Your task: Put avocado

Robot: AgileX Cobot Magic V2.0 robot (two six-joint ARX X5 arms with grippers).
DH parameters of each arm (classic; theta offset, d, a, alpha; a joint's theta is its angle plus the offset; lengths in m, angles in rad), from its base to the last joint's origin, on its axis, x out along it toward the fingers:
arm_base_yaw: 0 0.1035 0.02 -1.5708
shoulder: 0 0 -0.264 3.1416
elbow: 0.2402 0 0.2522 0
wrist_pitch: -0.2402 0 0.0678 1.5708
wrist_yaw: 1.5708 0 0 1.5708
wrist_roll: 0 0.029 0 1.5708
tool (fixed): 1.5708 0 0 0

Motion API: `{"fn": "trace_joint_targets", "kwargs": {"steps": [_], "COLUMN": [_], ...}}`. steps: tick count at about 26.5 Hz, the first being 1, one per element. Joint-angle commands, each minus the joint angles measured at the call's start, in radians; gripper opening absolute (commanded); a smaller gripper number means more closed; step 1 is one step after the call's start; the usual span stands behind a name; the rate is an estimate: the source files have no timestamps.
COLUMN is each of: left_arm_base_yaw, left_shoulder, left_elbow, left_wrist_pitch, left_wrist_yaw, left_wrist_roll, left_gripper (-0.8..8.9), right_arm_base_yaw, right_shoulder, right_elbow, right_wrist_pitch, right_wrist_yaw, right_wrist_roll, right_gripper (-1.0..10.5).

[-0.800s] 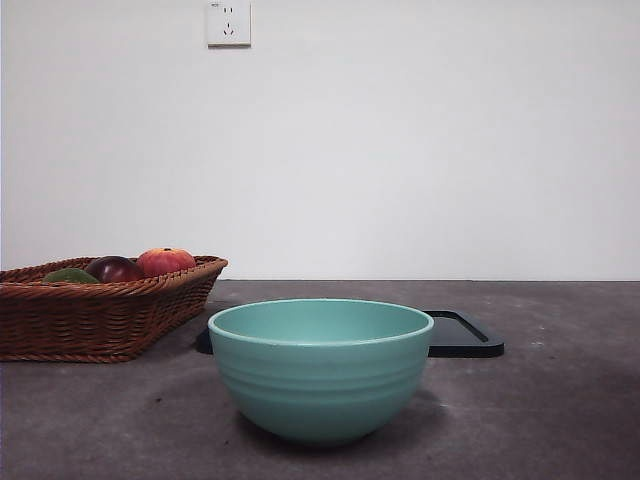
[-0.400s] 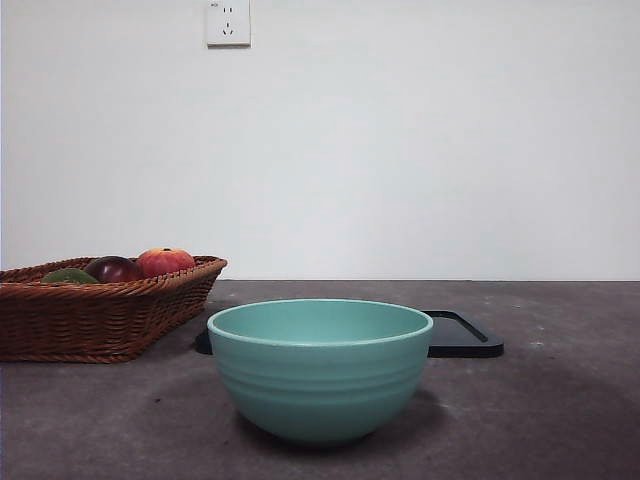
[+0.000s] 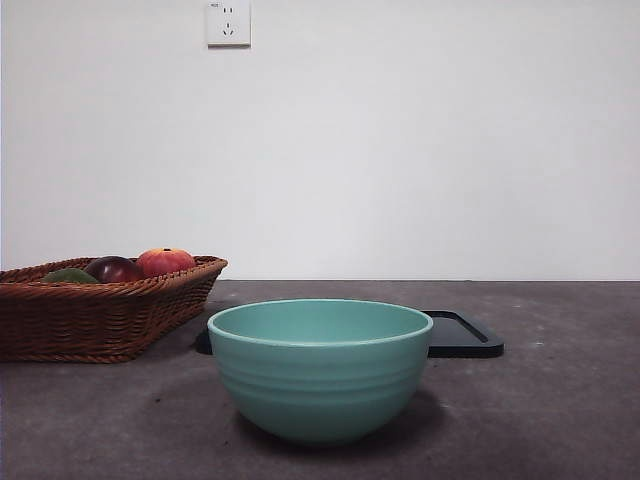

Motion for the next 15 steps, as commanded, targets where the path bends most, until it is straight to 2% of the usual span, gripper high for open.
{"fn": "trace_joint_targets", "kwargs": {"steps": [1, 9, 15], "left_arm_base_yaw": [-0.002, -0.011, -0.064], "left_shoulder": [0.064, 0.172, 0.172], "left_elbow": [0.109, 0.299, 0.328], "left_wrist_pitch": [-0.033, -0.101, -0.177], "left_wrist_yaw": [0.061, 0.251, 0.266], "left_wrist_roll": [0.067, 0.114, 0.127], "left_gripper": [0.17, 0.17, 0.18], "right_arm_base_yaw": [0.011, 0.042, 0.044], "right_shoulder": [0.066, 0.181, 0.175], "right_elbow": [0.095, 0.274, 0.291], "right_wrist_pitch": [-0.037, -0.214, -0.252], "right_wrist_yaw": [-0.067, -0.222, -0.283], "right_wrist_roll": [-0.048, -0.188, -0.22], "right_gripper": [0.1, 0.1, 0.1]}}
